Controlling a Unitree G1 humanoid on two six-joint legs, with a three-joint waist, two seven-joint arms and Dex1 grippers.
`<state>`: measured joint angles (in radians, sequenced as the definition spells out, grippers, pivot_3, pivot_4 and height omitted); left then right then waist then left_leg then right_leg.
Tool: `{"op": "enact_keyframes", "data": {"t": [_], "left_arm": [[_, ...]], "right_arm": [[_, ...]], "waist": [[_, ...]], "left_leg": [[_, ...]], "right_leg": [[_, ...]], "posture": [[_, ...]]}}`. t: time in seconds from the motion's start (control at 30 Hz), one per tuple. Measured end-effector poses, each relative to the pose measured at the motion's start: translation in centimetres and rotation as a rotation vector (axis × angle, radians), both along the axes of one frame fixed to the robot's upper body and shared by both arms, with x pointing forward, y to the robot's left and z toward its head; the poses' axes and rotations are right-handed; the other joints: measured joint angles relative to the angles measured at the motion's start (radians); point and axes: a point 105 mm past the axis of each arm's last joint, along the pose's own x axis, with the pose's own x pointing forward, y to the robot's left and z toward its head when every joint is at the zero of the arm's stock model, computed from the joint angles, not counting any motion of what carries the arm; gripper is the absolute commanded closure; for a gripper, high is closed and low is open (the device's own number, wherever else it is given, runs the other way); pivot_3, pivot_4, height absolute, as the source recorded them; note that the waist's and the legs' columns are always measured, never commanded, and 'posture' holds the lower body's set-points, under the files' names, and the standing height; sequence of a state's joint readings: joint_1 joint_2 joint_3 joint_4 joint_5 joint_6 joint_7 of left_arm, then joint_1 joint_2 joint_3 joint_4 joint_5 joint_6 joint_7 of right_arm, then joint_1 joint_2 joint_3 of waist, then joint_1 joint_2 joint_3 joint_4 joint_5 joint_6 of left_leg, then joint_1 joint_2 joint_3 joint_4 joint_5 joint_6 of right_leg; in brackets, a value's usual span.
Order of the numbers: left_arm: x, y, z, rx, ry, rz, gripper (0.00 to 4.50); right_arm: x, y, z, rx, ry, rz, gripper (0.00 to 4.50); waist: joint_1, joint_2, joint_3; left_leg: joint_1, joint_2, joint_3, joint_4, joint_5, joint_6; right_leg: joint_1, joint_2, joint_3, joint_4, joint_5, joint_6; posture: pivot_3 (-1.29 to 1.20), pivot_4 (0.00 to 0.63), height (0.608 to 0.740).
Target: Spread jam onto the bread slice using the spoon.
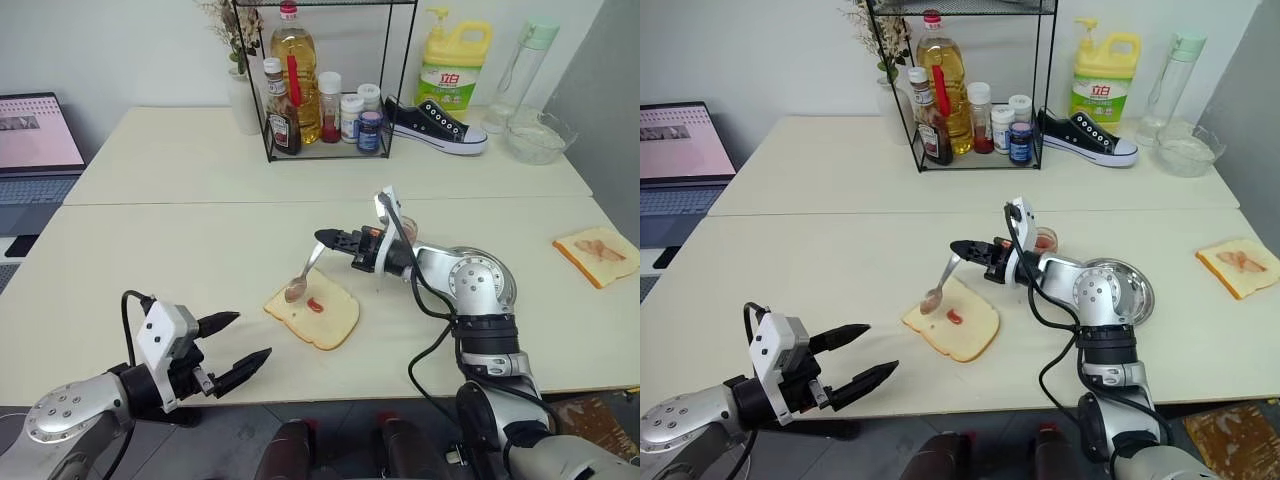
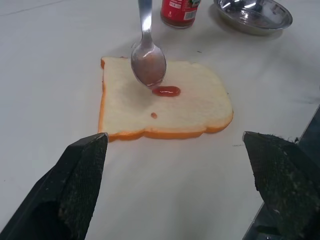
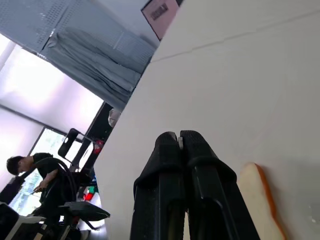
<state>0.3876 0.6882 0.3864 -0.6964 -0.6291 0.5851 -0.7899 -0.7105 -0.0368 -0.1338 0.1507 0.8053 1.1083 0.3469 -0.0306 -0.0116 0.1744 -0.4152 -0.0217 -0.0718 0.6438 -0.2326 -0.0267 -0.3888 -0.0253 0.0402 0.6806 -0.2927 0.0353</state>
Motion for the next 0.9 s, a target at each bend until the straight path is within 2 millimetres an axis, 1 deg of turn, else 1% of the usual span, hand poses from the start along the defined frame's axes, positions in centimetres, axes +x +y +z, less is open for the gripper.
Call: {"op": "enact_keyframes", "data": {"t": [0.23,0.4,0.5,0.63,0.9], "left_arm": [[0.3,0.1,0.1,0.006,0.002,0.01,0.0],[0.7,-0.2,0.6,0.002,-0.021,0.01,0.0],[0.8,-0.5,0.6,-0.004,-0.023,-0.001,0.0],[0.9,-0.8,0.7,-0.01,-0.025,-0.013,0.0],[1.0,-0.9,0.9,-0.009,-0.03,-0.023,0.0]], "right_arm": [[0.4,-0.4,-1.1,-0.051,-0.007,-0.004,4.46],[0.2,-1.5,-2.3,-0.092,0.003,-0.012,4.46],[0.0,-1.7,-1.9,-0.1,-0.025,-0.002,4.46],[-0.5,-2.1,-2.2,-0.117,-0.042,0.003,4.46],[-1.3,-3.4,-2.0,-0.133,-0.037,0.0,4.46]], "waist": [[-0.002,0.0,0.0],[-0.001,0.0,0.0],[-0.002,0.0,0.0],[-0.001,0.0,0.0],[0.0,0.0,0.0]], "left_leg": [[0.0,0.0,0.0,0.0,0.0,0.0],[0.0,0.0,0.0,0.0,0.0,0.0],[0.0,0.001,0.0,0.0,0.0,0.0],[0.0,0.0,0.0,0.0,0.0,0.0],[0.0,0.0,0.0,0.0,0.0,0.0]], "right_leg": [[0.0,0.001,0.0,0.0,0.0,0.0],[0.0,0.001,0.0,0.0,0.0,0.0],[0.0,0.001,0.0,0.0,0.0,0.0],[0.0,0.001,0.0,0.0,0.0,0.0],[0.0,0.001,0.0,0.0,0.0,0.0]], "posture": [[0.0,0.15,0.74],[0.0,0.15,0.74],[0.0,0.15,0.74],[0.0,0.15,0.74],[0.0,0.15,0.74]]}}
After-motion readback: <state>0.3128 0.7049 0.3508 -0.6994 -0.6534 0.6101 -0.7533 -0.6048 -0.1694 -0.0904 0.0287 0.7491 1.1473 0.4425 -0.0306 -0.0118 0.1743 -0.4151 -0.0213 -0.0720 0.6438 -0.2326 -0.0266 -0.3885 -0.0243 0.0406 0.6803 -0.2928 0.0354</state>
